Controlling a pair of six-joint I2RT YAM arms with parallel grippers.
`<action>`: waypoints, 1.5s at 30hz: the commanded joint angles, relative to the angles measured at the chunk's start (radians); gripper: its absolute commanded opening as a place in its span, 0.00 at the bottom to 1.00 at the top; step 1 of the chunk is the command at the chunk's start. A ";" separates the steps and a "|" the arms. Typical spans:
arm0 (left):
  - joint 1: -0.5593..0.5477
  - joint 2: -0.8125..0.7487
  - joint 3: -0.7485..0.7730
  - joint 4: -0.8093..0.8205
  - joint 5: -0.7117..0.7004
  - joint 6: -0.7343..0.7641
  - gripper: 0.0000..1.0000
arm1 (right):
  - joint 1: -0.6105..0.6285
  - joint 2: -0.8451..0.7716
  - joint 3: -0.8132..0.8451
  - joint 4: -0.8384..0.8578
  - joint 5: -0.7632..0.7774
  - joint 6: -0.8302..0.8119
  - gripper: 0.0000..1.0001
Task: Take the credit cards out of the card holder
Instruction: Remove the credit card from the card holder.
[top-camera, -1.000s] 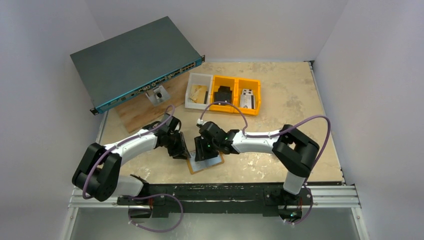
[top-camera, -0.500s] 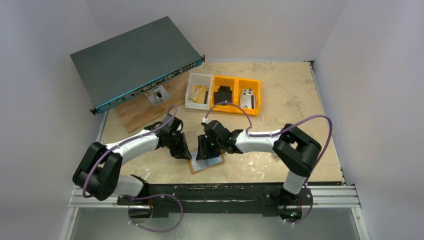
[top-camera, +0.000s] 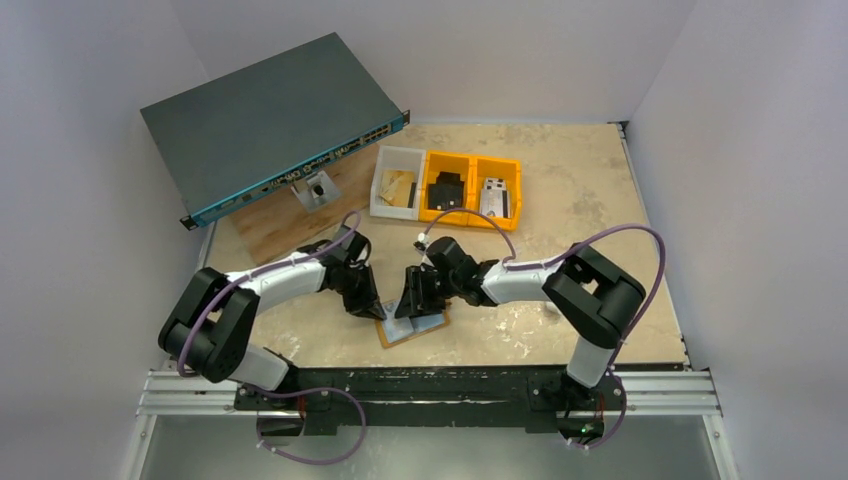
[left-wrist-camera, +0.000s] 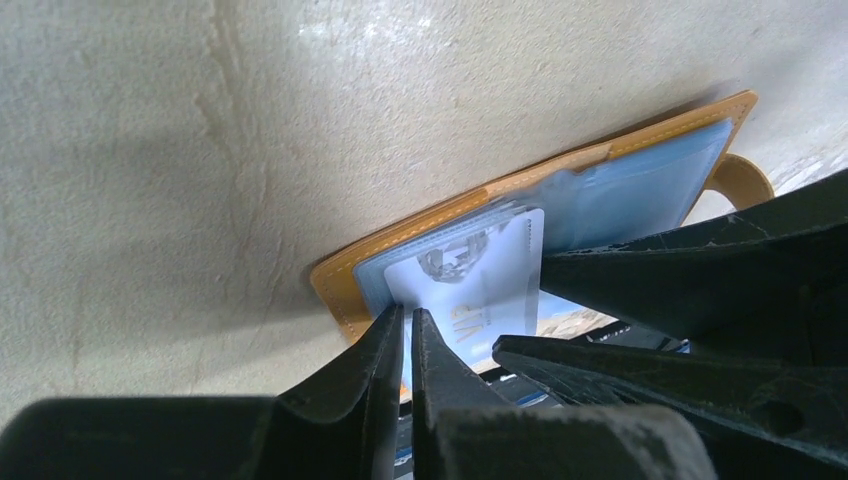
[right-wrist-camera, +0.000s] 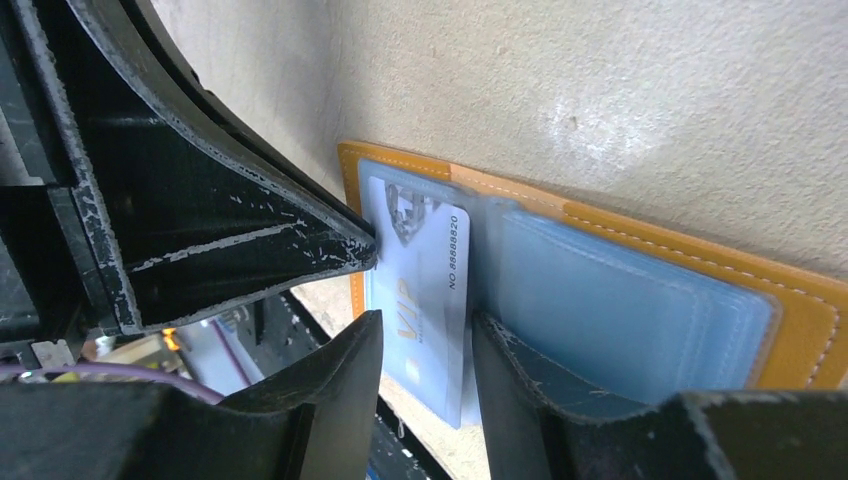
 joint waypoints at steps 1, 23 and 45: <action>-0.004 0.056 0.017 0.024 -0.034 0.013 0.06 | -0.027 0.046 -0.066 0.100 -0.073 0.028 0.38; -0.004 0.104 0.041 -0.039 -0.095 0.018 0.00 | -0.130 0.065 -0.189 0.373 -0.253 0.131 0.24; -0.004 0.101 0.037 -0.035 -0.093 0.019 0.00 | -0.147 0.014 -0.222 0.406 -0.255 0.157 0.25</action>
